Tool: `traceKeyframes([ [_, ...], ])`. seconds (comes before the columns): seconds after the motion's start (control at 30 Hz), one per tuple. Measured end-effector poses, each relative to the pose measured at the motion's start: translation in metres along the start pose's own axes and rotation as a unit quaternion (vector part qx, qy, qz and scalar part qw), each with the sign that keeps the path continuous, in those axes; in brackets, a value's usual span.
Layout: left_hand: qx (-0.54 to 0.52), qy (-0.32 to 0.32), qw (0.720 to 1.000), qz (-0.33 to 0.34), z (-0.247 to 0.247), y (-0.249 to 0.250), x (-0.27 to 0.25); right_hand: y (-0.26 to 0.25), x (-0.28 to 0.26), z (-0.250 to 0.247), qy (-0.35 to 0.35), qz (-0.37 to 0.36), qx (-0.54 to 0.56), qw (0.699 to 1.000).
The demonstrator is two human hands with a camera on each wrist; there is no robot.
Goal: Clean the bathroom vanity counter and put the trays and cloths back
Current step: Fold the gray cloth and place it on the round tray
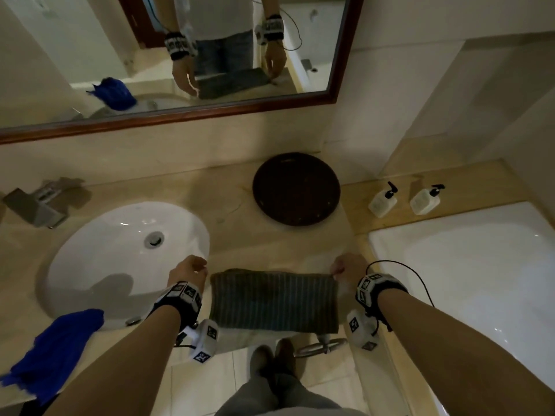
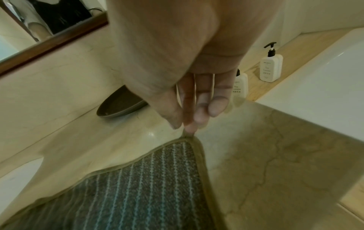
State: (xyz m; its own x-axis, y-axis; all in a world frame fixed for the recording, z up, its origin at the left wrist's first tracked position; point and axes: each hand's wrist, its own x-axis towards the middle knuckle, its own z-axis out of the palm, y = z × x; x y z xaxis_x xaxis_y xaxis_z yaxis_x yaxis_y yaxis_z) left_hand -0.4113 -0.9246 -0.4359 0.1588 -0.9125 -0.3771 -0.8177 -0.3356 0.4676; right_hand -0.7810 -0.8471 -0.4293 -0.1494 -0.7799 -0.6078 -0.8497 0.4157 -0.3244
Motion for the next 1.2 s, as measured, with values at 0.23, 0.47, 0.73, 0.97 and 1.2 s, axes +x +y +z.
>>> traceKeyframes([
  [0.23,-0.007,-0.019,1.0,-0.018,0.004,-0.013,0.005,-0.006,0.003,-0.007,-0.007,0.024,-0.038,0.999],
  [0.47,-0.049,-0.024,0.995,-0.081,0.009,-0.037,-0.01,-0.034,0.031,-0.013,-0.036,-0.048,-0.075,0.995],
  [0.73,-0.116,0.081,0.963,-0.231,0.026,-0.041,-0.058,-0.069,0.092,-0.03,-0.084,-0.17,-0.15,0.97],
  [0.97,-0.131,0.118,0.933,-0.314,0.067,-0.014,-0.135,-0.102,0.108,-0.036,-0.152,-0.275,-0.253,0.915],
  [1.2,-0.163,0.161,0.902,-0.366,0.074,-0.02,-0.155,-0.167,0.098,0.004,-0.148,-0.36,-0.236,0.891],
])
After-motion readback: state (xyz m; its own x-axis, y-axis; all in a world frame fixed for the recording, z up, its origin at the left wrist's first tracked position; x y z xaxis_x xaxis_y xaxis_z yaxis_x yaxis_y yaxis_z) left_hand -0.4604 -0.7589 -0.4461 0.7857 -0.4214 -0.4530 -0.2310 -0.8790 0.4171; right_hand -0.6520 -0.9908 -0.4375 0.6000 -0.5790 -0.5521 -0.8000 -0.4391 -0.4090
